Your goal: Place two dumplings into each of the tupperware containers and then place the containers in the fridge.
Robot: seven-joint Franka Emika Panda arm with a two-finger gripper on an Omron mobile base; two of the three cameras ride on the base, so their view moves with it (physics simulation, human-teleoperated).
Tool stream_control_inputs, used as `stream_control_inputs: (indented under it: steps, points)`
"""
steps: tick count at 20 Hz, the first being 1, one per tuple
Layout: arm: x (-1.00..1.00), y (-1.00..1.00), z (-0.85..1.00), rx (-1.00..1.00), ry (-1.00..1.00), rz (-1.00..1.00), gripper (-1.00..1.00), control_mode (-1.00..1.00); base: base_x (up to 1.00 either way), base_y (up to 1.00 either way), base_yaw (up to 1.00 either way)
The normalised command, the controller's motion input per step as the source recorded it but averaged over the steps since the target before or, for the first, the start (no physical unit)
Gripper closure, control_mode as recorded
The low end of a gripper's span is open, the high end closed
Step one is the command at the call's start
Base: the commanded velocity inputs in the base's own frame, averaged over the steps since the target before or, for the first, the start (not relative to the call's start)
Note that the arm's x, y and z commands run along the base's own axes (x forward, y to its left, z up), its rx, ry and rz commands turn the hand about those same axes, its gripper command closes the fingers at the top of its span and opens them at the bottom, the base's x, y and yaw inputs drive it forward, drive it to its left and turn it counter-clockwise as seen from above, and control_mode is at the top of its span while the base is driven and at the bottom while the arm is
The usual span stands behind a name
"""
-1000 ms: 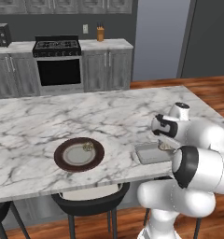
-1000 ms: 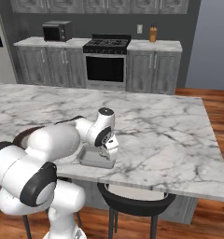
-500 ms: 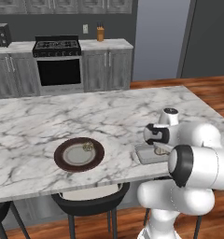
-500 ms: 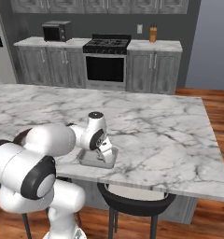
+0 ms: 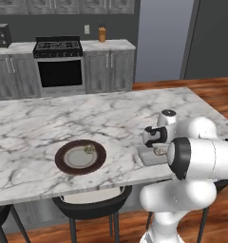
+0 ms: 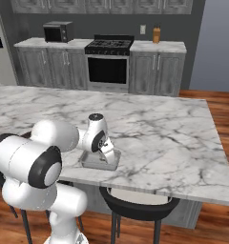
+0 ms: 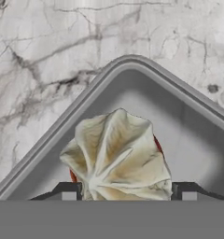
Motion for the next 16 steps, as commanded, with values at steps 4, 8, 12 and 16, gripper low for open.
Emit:
stream_control_inputs:
  steps: [4,8,12,16]
  points:
    - [0.00,0.00,0.00,0.00,-0.04,0.00,-1.00,-1.00,0.00,0.00,0.00]
    - [-0.25,0.00,0.04,0.00,-0.07,0.00,-1.00,-1.00,0.00,0.00,0.00]
    - [-0.08,0.00,0.02,0.00,-0.03,0.00,-1.00,-1.00,0.00,0.00,0.00]
    - [-0.23,-0.04,0.58,0.00,-0.01,0.11,-1.00,-1.00,0.00,0.00,0.00]
